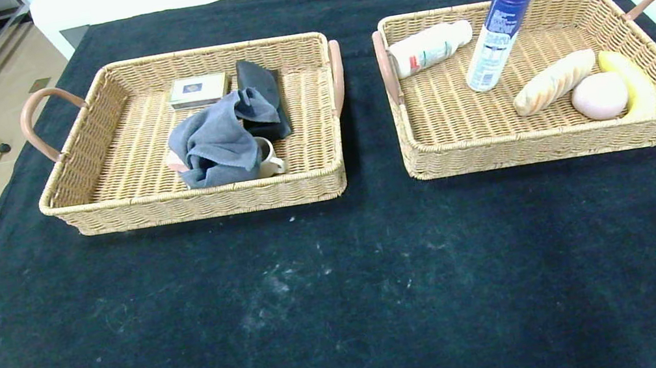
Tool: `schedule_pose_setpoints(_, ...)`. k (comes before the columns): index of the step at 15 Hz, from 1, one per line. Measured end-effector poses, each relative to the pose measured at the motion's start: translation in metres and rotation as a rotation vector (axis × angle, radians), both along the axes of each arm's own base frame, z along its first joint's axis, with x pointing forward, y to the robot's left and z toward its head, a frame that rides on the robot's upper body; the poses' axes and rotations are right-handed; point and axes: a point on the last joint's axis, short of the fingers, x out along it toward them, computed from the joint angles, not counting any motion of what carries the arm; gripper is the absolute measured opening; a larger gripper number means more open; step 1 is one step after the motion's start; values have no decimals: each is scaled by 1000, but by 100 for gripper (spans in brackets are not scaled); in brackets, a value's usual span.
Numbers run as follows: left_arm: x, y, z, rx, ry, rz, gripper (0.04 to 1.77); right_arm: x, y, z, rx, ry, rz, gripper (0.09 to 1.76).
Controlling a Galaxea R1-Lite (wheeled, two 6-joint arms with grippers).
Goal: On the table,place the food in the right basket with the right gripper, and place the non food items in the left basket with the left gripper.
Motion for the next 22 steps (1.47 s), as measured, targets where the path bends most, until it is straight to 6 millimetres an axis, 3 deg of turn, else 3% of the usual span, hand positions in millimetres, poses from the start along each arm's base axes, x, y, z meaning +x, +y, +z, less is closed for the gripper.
schedule_pose_setpoints(3, 20, 0, -22, 14, -117, 20, 172, 2, 0, -13, -100, -213, 37, 171)
schedule_pose_setpoints(6, 47, 1, -49, 17, -160, 74, 172, 21, -1, -34, -142, -362, 23, 171)
schedule_pose_setpoints(9, 70, 2, -81, 14, -163, 104, 172, 48, -1, -72, -193, -388, 9, 171)
schedule_pose_setpoints(12, 82, 2, -111, -9, -81, 108, 172, 60, -2, -105, -120, -239, -32, 171)
schedule_pose_setpoints(16, 84, 2, -120, -85, -38, 130, 172, 63, -4, -123, -89, -88, -95, 171)
schedule_pose_setpoints(22, 85, 3, -121, -133, -29, 169, 172, 63, -5, -123, 36, -77, -149, 171)
